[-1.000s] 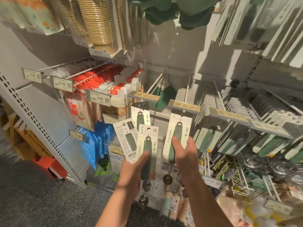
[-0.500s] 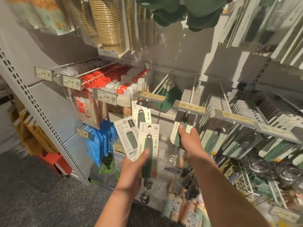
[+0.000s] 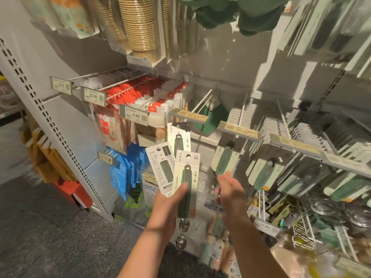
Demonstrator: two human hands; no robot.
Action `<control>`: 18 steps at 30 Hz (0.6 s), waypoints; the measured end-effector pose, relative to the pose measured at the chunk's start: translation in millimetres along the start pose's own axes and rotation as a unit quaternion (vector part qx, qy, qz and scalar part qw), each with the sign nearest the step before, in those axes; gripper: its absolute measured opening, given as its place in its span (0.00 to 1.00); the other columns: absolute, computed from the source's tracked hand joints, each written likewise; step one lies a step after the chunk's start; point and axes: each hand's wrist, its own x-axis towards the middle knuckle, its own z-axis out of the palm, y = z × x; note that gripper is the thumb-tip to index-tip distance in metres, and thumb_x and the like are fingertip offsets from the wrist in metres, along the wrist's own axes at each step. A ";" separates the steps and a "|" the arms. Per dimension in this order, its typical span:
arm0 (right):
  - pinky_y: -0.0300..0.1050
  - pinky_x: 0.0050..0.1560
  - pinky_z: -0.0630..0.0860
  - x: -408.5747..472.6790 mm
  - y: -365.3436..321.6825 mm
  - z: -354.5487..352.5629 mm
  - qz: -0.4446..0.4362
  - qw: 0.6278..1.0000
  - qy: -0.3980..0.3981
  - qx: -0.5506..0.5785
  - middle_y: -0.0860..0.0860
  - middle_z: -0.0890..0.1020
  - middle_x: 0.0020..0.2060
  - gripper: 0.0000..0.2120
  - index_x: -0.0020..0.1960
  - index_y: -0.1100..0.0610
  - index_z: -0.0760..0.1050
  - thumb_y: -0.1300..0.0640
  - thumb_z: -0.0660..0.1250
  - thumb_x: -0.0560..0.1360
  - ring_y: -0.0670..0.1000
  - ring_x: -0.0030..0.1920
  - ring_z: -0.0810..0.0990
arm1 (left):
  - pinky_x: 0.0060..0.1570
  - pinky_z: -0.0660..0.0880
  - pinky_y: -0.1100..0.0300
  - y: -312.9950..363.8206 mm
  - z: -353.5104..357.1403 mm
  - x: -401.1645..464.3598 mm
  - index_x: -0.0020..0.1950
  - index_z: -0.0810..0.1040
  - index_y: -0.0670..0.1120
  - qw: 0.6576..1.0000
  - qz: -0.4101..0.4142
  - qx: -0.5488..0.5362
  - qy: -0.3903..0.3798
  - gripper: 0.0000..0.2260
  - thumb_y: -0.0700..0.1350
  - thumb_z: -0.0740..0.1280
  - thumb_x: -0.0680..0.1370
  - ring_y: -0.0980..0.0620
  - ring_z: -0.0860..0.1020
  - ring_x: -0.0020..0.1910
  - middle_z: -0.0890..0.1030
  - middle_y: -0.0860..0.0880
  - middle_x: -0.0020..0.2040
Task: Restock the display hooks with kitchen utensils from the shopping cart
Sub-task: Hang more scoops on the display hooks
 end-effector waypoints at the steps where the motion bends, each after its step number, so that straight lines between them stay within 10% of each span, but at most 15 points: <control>1: 0.54 0.44 0.76 -6.9 -2.0 1.8 -0.010 0.999 -0.031 0.005 0.55 0.77 0.41 0.14 0.46 0.62 0.76 0.50 0.65 0.81 0.58 0.44 0.76 | 0.55 0.78 0.27 -0.5 1.4 0.0 0.66 0.80 0.50 1.000 0.001 0.005 0.003 0.14 0.42 0.70 0.80 0.38 0.83 0.60 0.86 0.45 0.60; 6: 0.50 0.46 0.81 -28.7 -14.4 14.2 -0.015 0.992 -0.127 0.001 0.50 0.83 0.35 0.13 0.44 0.58 0.81 0.53 0.64 0.83 0.50 0.41 0.84 | 0.42 0.83 0.41 -0.9 6.3 -3.1 0.68 0.78 0.46 0.999 0.032 0.029 -0.010 0.17 0.44 0.70 0.79 0.39 0.86 0.50 0.86 0.40 0.57; 10: 0.65 0.56 0.82 -32.0 -9.3 22.6 -0.014 0.988 -0.157 0.004 0.53 0.79 0.33 0.13 0.44 0.57 0.76 0.46 0.69 0.73 0.54 0.38 0.81 | 0.33 0.81 0.48 -1.6 6.0 -5.3 0.68 0.78 0.44 0.999 0.036 0.033 -0.025 0.15 0.44 0.72 0.81 0.41 0.85 0.40 0.86 0.37 0.50; 18: 0.67 0.36 0.79 -40.9 3.3 20.4 -0.067 0.984 -0.148 -0.076 0.58 0.78 0.33 0.27 0.45 0.67 0.75 0.41 0.76 0.71 0.57 0.33 0.77 | 0.39 0.83 0.43 -5.5 5.3 -3.7 0.70 0.76 0.46 0.999 0.020 0.020 -0.017 0.19 0.51 0.70 0.82 0.35 0.84 0.46 0.84 0.35 0.56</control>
